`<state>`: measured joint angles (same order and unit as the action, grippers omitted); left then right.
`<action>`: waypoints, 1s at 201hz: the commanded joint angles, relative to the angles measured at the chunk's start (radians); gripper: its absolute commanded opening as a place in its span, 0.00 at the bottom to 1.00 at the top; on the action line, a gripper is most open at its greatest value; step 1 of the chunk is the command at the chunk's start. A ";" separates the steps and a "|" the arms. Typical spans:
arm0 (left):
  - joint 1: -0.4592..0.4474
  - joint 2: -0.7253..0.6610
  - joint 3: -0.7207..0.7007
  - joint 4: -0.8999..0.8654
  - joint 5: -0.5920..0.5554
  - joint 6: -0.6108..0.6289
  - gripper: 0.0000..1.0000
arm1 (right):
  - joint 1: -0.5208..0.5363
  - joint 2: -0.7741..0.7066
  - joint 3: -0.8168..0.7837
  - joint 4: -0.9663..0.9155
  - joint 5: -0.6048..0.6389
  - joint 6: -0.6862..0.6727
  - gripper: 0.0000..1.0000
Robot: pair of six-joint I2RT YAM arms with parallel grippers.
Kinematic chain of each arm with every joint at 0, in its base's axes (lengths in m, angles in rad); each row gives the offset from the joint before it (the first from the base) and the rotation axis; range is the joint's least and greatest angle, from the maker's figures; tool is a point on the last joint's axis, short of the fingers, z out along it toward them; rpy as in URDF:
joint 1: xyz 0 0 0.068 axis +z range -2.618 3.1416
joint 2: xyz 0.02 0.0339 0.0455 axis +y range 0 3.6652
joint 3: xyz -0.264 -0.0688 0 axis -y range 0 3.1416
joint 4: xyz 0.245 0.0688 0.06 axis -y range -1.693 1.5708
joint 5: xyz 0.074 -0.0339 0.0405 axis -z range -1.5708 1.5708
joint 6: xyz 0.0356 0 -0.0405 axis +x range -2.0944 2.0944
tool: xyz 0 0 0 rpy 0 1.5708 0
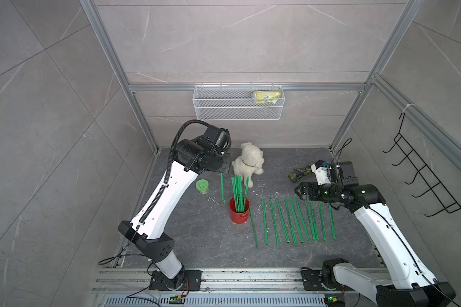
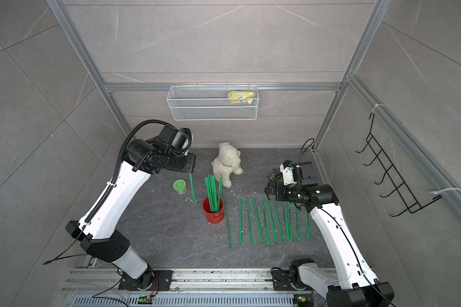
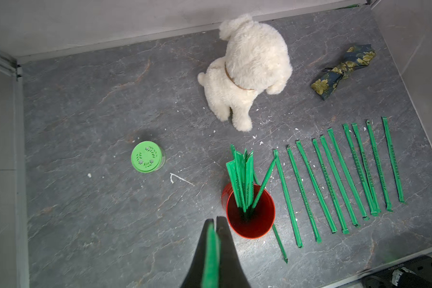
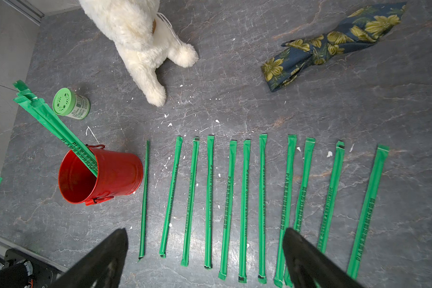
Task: Take the straws out of the storage container
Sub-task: Pick up the straw from the container, then place the straw at the center of the board.
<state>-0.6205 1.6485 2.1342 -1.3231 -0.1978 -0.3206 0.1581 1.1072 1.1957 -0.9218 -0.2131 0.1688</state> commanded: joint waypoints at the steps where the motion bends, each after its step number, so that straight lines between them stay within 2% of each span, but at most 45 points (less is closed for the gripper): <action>1: 0.055 0.006 -0.078 -0.146 0.044 0.016 0.04 | 0.010 0.001 0.012 0.007 -0.002 0.023 1.00; 39: 0.157 0.027 -0.311 -0.042 0.228 -0.009 0.04 | 0.018 -0.012 -0.004 0.000 0.000 0.028 1.00; 88: 0.177 0.191 -0.387 0.014 0.338 -0.002 0.02 | 0.018 -0.020 -0.012 -0.014 0.017 0.018 1.00; 132: 0.176 0.281 -0.444 0.073 0.364 -0.015 0.02 | 0.019 -0.021 -0.025 -0.012 0.021 0.016 1.00; 201: 0.178 0.337 -0.519 0.151 0.376 -0.025 0.03 | 0.019 -0.018 -0.051 0.002 0.019 0.019 1.00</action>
<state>-0.4442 1.9713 1.6245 -1.1923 0.1432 -0.3359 0.1711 1.1030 1.1618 -0.9222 -0.2050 0.1833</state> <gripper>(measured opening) 0.049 0.993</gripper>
